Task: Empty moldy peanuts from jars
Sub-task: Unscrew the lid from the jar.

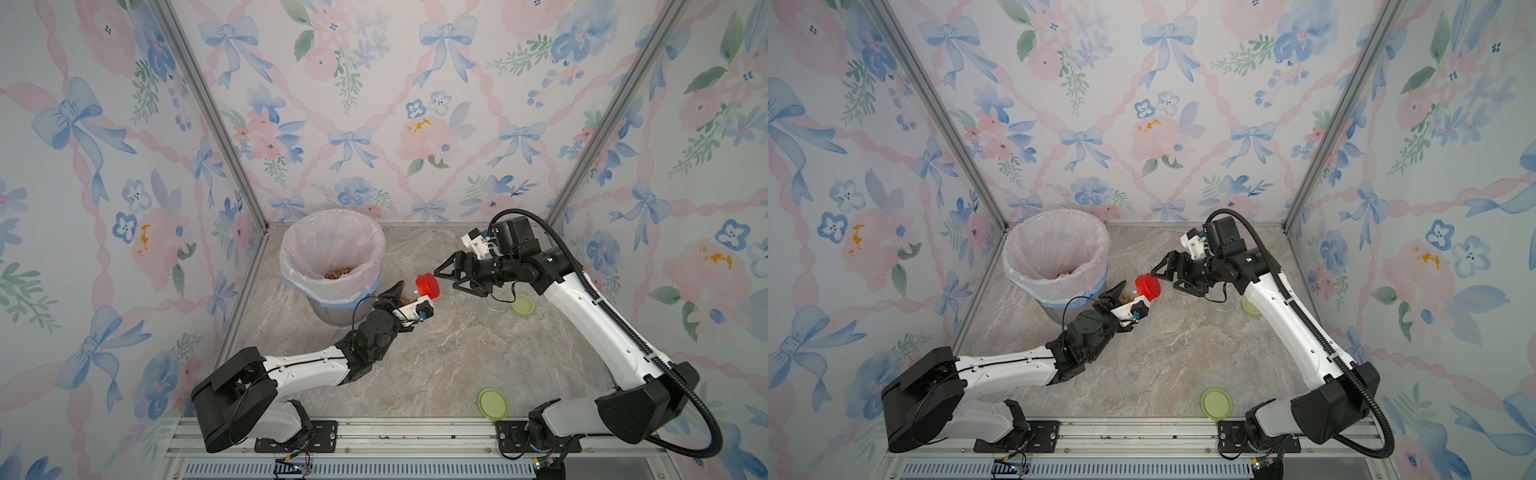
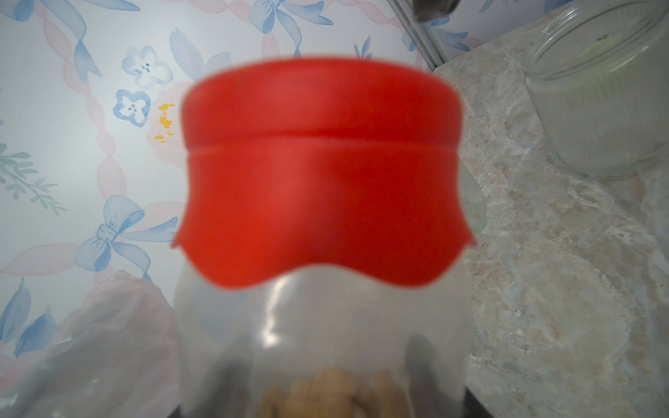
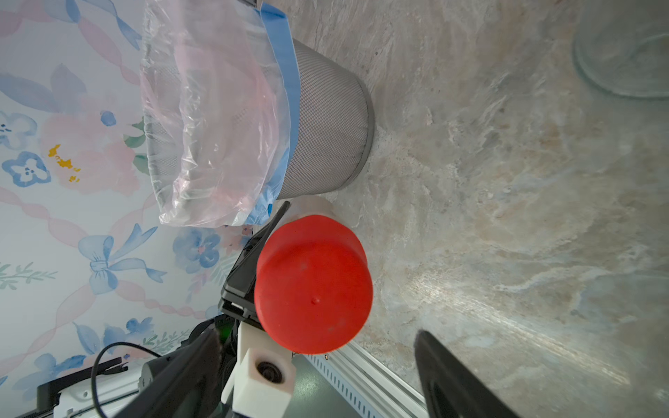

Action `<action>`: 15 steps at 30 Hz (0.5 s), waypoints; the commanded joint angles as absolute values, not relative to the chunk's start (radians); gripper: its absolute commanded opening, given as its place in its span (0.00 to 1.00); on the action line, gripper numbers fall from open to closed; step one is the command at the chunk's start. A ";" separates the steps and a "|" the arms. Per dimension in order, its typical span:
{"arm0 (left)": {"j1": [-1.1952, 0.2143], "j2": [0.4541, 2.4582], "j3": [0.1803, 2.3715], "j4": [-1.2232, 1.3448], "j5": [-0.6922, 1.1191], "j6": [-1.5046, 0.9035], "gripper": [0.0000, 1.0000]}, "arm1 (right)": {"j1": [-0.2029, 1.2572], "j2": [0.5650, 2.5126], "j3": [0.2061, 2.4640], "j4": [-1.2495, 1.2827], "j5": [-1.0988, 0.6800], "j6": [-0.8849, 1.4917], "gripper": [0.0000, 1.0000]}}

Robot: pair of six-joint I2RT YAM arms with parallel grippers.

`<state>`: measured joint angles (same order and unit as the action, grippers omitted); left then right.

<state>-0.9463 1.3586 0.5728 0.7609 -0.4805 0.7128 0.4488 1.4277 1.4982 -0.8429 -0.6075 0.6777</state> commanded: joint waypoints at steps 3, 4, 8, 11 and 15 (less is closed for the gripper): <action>-0.960 1.373 0.609 0.791 -0.522 0.756 0.13 | 0.480 1.465 1.536 -0.849 -0.626 0.687 0.87; -0.960 1.376 0.611 0.791 -0.523 0.755 0.13 | 0.481 1.470 1.532 -0.836 -0.631 0.691 0.87; -0.966 1.385 0.619 0.790 -0.536 0.774 0.12 | 0.493 1.491 1.521 -0.807 -0.633 0.697 0.87; -0.967 1.393 0.626 0.792 -0.537 0.780 0.12 | 0.500 1.502 1.519 -0.794 -0.643 0.695 0.83; -0.967 1.398 0.640 0.791 -0.535 0.790 0.11 | 0.515 1.515 1.509 -0.801 -0.638 0.680 0.82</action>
<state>-0.9615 1.3869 0.5991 0.7532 -0.5350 0.7753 0.4908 1.4982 1.5070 -0.8108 -0.6197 0.6888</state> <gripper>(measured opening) 0.642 0.825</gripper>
